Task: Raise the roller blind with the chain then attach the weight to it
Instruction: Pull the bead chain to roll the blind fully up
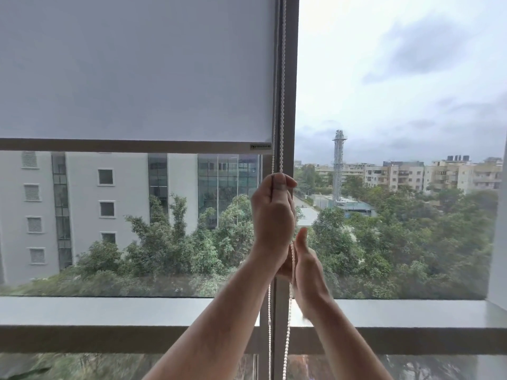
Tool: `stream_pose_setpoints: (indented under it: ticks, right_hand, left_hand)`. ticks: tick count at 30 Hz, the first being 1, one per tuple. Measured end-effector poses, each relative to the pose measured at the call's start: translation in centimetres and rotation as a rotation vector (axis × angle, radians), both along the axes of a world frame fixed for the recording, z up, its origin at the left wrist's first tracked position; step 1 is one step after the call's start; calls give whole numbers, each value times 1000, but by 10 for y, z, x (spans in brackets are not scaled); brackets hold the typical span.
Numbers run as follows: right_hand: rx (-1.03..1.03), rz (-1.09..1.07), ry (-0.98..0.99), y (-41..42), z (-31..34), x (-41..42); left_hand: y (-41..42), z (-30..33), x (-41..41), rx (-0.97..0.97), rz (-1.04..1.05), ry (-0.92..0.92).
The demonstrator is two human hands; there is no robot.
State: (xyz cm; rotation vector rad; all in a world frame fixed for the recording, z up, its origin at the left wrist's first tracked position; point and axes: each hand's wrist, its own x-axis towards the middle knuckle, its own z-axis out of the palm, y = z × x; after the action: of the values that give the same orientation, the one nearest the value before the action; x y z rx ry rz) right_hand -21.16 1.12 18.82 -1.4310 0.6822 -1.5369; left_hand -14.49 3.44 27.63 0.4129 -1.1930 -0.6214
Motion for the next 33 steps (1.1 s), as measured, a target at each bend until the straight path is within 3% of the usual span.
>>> stream_pose_setpoints:
  ticks: [7, 12, 15, 20, 25, 28, 33]
  right_hand:
    - [-69, -78, 42, -2, 96, -14]
    - [-151, 96, -100, 18, 176, 7]
    - [-144, 12, -208, 23, 197, 22]
    - [-381, -129, -296, 26, 187, 30]
    - [-519, -239, -288, 29, 181, 25]
    - [-535, -311, -208, 27, 151, 30]
    - [-471, -308, -166, 20, 79, 43]
  left_hand:
    - [6, -47, 5, 11, 33, -29]
    - [6, -84, -1, 42, 40, -34]
    - [10, -92, -1, 42, 45, -43]
    - [3, -82, 12, 20, 4, -52]
    - [-12, -56, 39, 68, 19, -202]
    - [-18, -30, 50, 154, 75, -209]
    - [-7, 33, 49, 8, 71, -207]
